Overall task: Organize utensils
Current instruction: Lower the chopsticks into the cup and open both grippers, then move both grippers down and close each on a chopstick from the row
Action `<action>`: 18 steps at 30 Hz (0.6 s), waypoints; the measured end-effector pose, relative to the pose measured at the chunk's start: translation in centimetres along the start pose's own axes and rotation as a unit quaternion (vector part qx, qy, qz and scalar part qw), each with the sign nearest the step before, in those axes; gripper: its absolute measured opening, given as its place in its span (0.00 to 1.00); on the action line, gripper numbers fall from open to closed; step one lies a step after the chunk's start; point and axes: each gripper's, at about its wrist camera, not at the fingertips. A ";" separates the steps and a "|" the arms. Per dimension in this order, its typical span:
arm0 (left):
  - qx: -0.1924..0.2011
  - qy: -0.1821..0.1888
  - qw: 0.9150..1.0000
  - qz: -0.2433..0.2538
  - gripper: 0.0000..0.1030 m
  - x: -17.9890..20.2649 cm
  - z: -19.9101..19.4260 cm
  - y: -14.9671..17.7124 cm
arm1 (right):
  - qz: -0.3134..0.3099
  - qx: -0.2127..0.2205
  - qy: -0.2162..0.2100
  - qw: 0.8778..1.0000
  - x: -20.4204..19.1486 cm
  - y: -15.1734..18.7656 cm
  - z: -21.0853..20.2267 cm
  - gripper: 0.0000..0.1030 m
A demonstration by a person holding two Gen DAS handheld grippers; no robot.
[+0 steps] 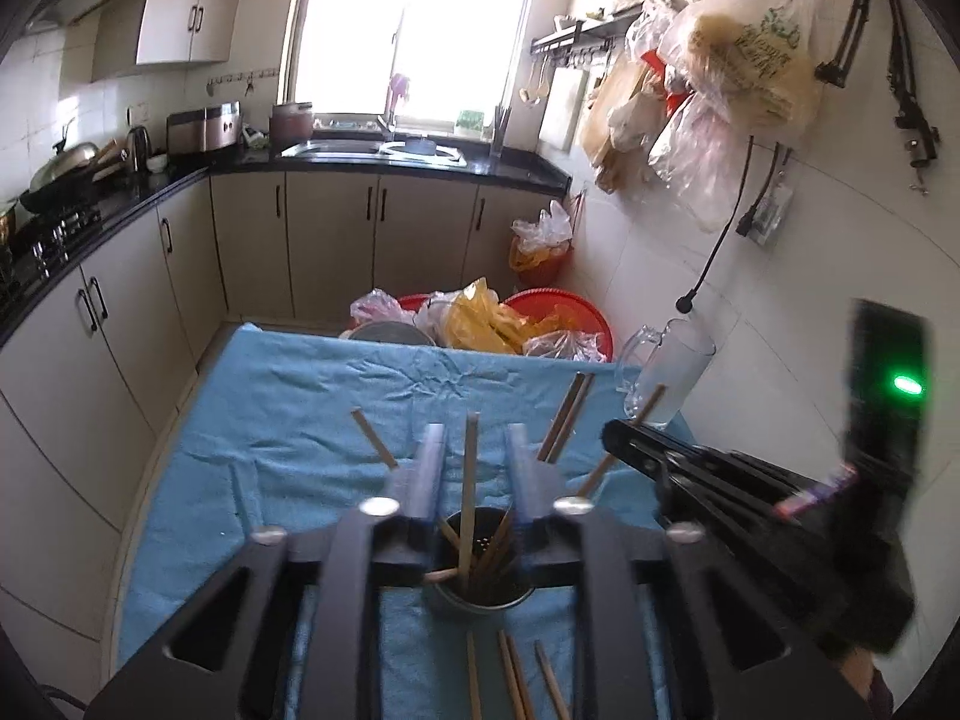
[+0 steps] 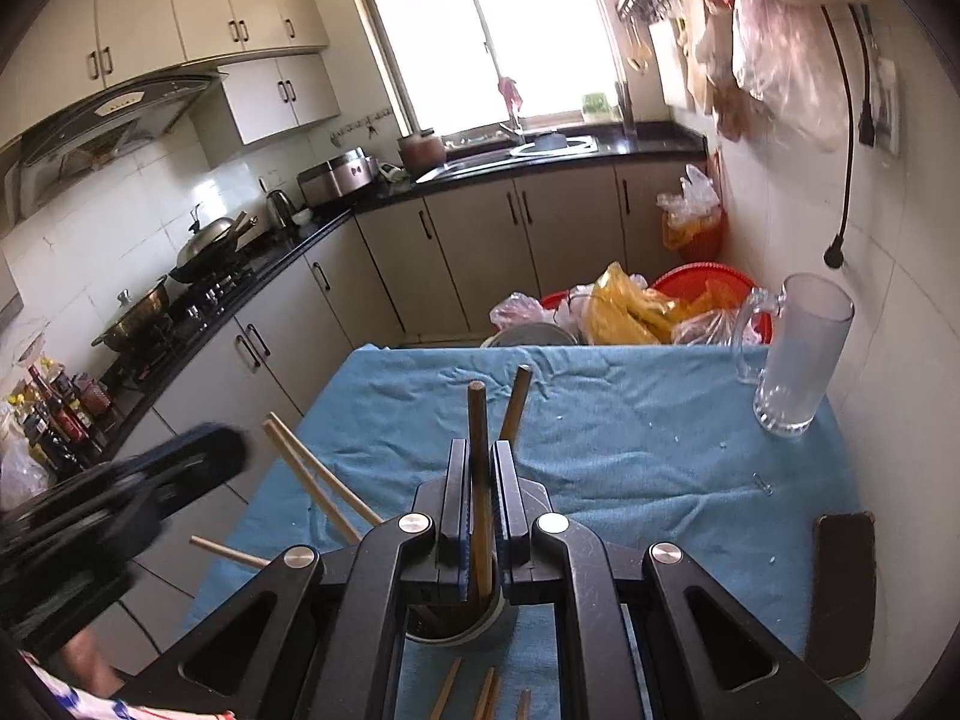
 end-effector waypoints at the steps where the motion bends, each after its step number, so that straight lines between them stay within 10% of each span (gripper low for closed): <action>1: 0.007 -0.001 1.000 0.000 0.34 0.0 -0.8 0.2 | 0.004 -0.002 -0.001 1.000 0.0 0.0 0.1 0.07; 18: 0.087 -0.023 0.996 -0.005 0.56 -1.6 -13.3 8.1 | 0.009 0.014 0.001 1.000 1.0 3.9 -5.5 0.56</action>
Point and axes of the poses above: each gripper's, at about its wrist camera, not at the fingertips, and z roughly the way its jaws point, x to its right, y to its underside, and after that the axes turned 7 degrees about y, right-handed
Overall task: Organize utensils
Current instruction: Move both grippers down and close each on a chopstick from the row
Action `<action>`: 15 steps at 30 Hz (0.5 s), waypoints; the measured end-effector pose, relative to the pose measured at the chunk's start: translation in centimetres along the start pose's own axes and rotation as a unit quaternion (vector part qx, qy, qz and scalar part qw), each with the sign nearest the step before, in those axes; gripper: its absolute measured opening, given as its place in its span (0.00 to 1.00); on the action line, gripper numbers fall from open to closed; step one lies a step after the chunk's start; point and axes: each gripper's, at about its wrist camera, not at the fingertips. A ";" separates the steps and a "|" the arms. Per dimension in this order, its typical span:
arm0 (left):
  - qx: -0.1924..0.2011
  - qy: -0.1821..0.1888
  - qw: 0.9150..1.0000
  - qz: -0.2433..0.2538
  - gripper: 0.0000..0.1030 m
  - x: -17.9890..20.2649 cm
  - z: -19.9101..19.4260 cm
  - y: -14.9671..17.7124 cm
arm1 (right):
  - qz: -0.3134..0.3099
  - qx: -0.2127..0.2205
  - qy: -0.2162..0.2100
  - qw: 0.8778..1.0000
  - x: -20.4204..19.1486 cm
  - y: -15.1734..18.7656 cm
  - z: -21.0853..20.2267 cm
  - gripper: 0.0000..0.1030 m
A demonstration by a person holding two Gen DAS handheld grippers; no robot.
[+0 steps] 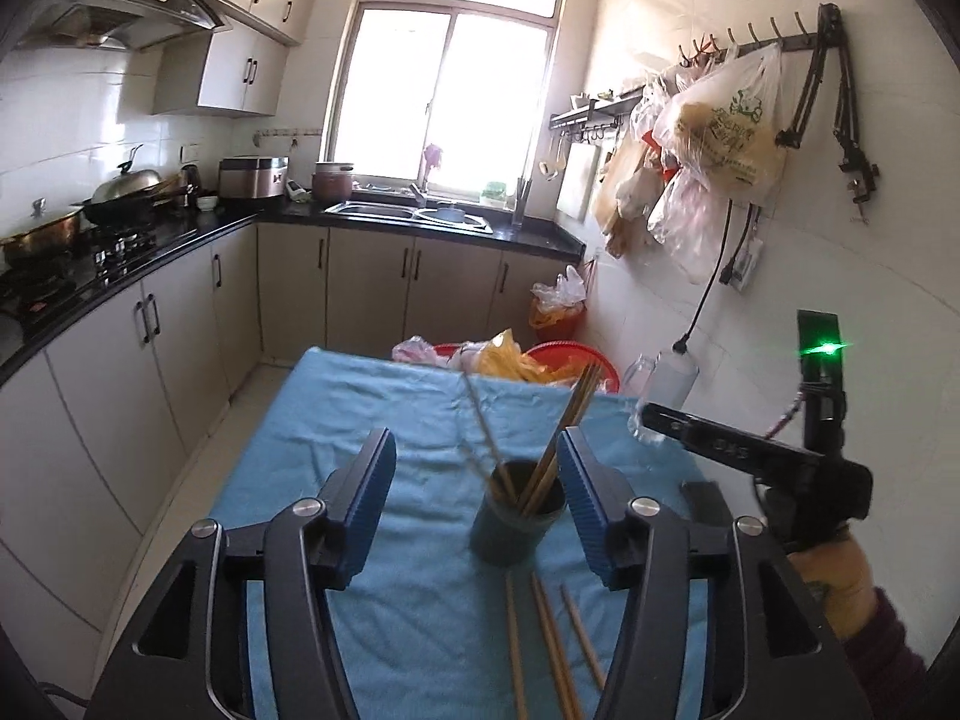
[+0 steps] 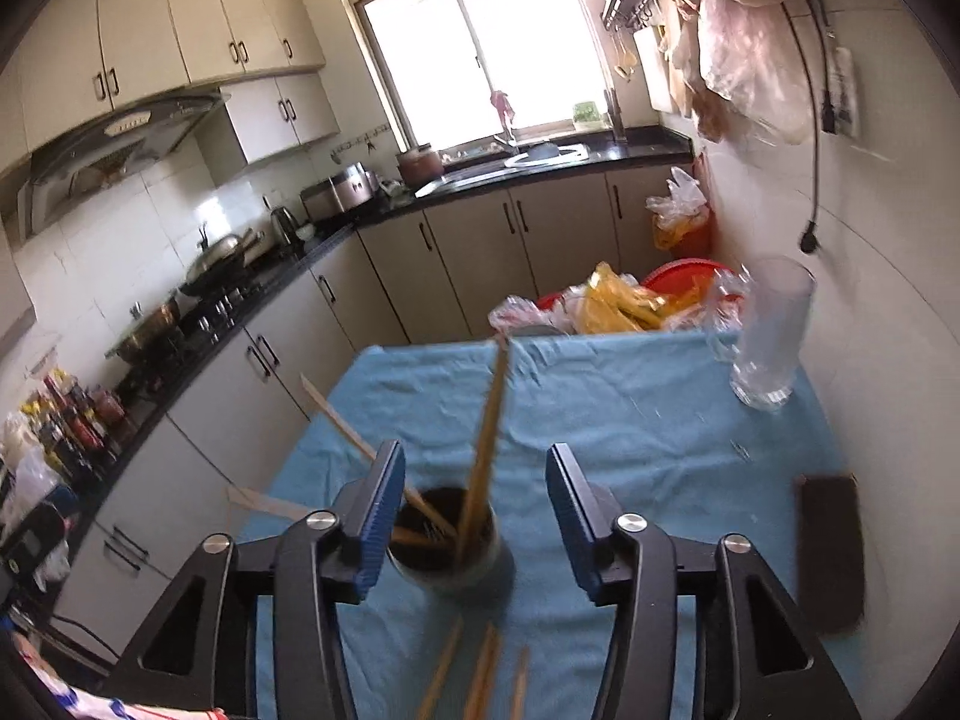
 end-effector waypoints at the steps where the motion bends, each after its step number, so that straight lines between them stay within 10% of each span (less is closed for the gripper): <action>1: -0.005 -0.004 1.000 0.001 0.57 -0.2 -0.3 1.1 | -0.003 -0.005 0.004 1.000 0.3 1.0 -0.2 0.57; 15: -0.174 0.006 0.983 -0.053 0.44 -3.2 5.6 12.6 | -0.043 -0.163 0.017 0.986 1.4 19.0 4.8 0.34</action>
Point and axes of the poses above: each gripper's, at about its wrist camera, not at the fingertips, and z roughly the way its jaws point, x to its right, y to its underside, and after that the axes turned 7 degrees about y, right-handed
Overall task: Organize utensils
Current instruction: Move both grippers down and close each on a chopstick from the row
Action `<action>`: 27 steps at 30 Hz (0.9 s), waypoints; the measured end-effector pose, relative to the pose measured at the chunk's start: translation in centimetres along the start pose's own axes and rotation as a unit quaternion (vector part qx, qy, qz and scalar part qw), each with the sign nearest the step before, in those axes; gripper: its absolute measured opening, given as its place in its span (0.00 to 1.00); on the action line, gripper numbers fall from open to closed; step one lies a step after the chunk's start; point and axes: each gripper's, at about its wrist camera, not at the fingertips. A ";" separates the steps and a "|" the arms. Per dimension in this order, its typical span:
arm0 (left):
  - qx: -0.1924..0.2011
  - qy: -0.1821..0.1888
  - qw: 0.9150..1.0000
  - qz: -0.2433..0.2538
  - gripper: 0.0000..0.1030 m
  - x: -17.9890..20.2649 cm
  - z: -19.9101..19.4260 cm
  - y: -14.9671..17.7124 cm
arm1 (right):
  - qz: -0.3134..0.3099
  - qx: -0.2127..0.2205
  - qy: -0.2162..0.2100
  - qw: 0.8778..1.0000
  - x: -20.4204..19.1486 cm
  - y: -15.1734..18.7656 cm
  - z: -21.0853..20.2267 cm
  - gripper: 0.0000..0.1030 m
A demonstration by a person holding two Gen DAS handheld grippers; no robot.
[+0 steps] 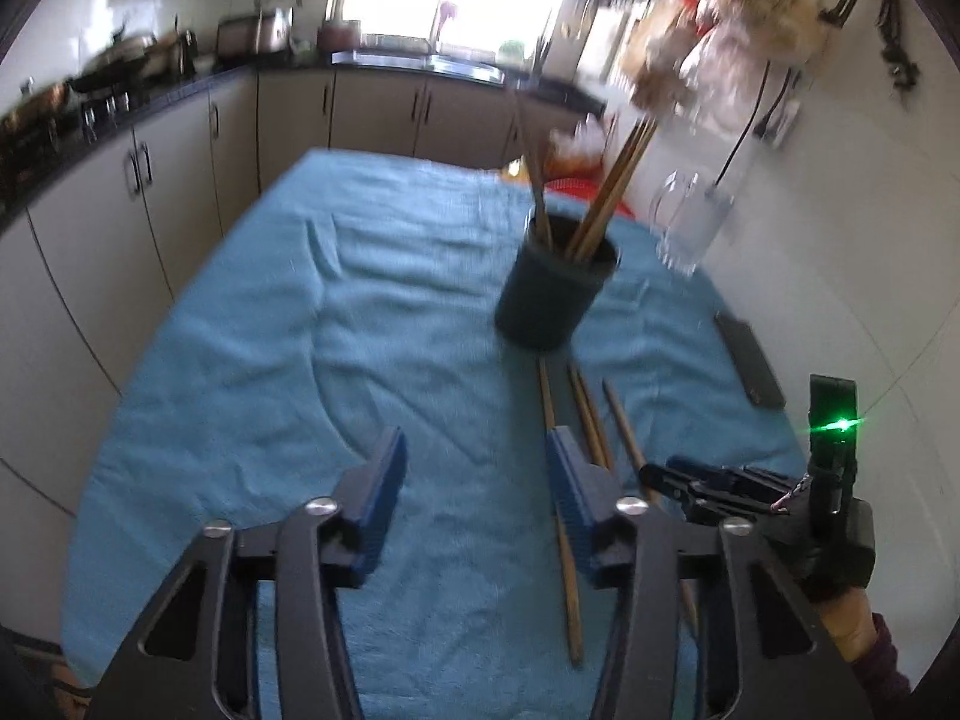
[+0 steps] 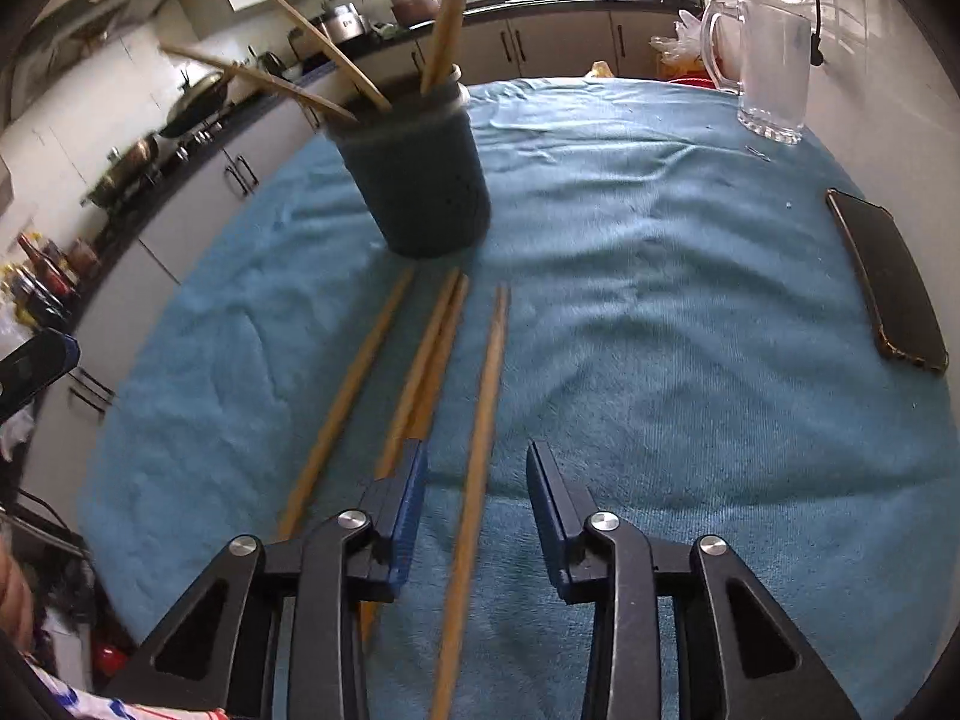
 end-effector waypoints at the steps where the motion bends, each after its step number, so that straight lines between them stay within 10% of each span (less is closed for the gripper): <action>1: -0.011 0.005 1.000 -0.003 0.44 0.1 0.9 0.1 | -0.001 -0.001 0.005 1.000 0.0 0.1 0.2 0.33; 14: -0.118 -0.011 0.990 0.071 0.44 5.3 11.3 1.5 | -0.006 0.006 0.047 0.999 0.5 0.5 0.4 0.12; 18: -0.136 -0.013 0.989 0.064 0.07 5.2 12.8 1.3 | 0.003 0.004 0.048 0.999 1.1 0.8 0.1 0.10; 27: -0.163 0.020 0.986 0.015 0.06 1.7 10.2 3.1 | 0.036 -0.020 0.043 0.998 2.5 1.7 -0.8 0.09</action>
Point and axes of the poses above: each gripper's, at about its wrist camera, not at the fingertips, and z roughly the way its jaws point, x to its right, y to its underside, and after that the axes turned 7 degrees about y, right-handed
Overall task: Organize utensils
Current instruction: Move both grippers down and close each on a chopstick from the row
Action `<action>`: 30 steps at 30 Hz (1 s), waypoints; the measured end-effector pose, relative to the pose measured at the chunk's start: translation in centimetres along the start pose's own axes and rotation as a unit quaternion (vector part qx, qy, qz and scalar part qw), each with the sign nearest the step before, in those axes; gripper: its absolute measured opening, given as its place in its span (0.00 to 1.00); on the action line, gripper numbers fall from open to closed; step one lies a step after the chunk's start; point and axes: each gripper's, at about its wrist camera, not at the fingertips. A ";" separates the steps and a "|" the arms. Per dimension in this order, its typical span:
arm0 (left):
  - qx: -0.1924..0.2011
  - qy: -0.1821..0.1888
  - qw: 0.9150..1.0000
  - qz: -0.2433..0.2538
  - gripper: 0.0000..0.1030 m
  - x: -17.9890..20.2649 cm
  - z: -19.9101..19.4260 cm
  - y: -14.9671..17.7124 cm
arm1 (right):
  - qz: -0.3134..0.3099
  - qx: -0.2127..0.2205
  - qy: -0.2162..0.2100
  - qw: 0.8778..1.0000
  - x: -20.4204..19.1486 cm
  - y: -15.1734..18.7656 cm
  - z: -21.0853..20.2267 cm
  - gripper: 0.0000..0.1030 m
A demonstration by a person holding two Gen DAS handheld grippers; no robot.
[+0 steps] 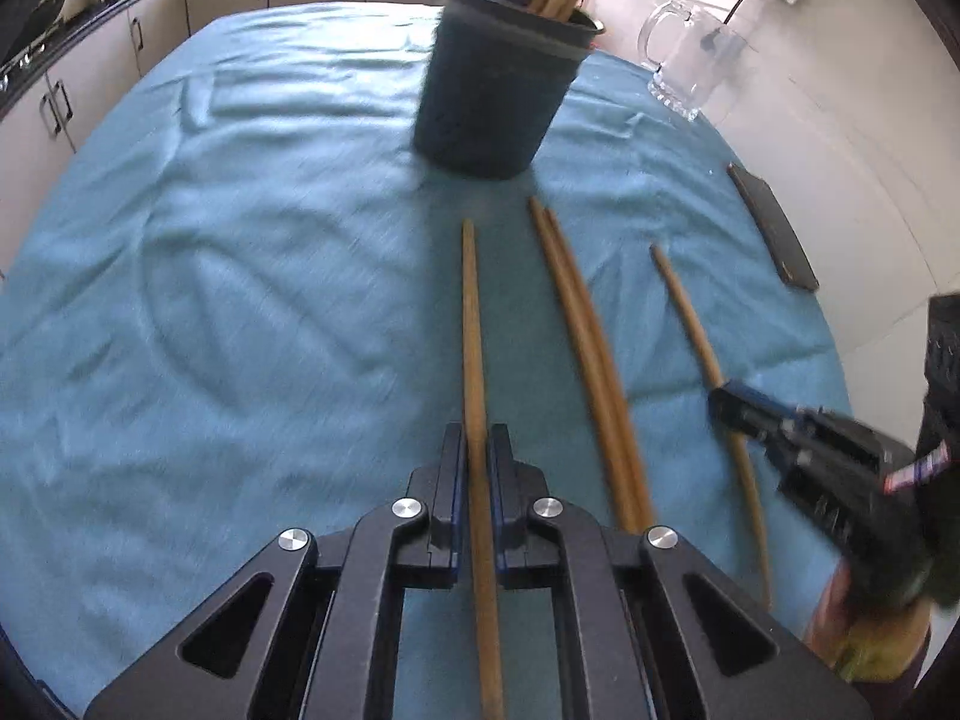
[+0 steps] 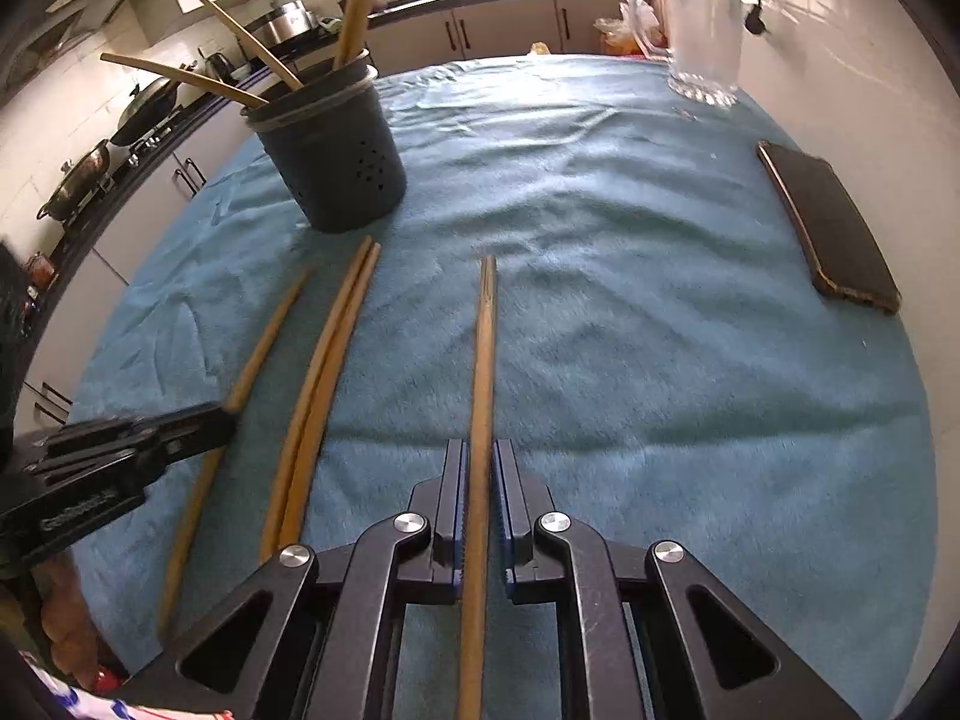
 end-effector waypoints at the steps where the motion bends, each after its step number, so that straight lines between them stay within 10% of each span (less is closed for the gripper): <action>1: -0.005 0.002 1.000 0.002 0.06 -0.2 -0.4 0.4 | 0.002 -0.005 0.001 1.000 0.1 0.3 -0.2 0.09; 12: -0.018 0.046 0.998 0.033 0.13 -1.9 -1.7 -0.9 | 0.018 -0.028 0.043 0.999 -0.9 -0.6 0.1 0.30; 30: -0.017 0.029 0.999 0.037 0.13 -0.9 1.3 -3.9 | -0.042 -0.020 0.079 0.996 -1.6 -5.1 2.9 0.30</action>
Point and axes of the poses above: each gripper's, at about its wrist camera, not at the fingertips, and z roughly the way its jaws point, x to its right, y to its underside, and after that the axes turned 7 degrees about y, right-handed
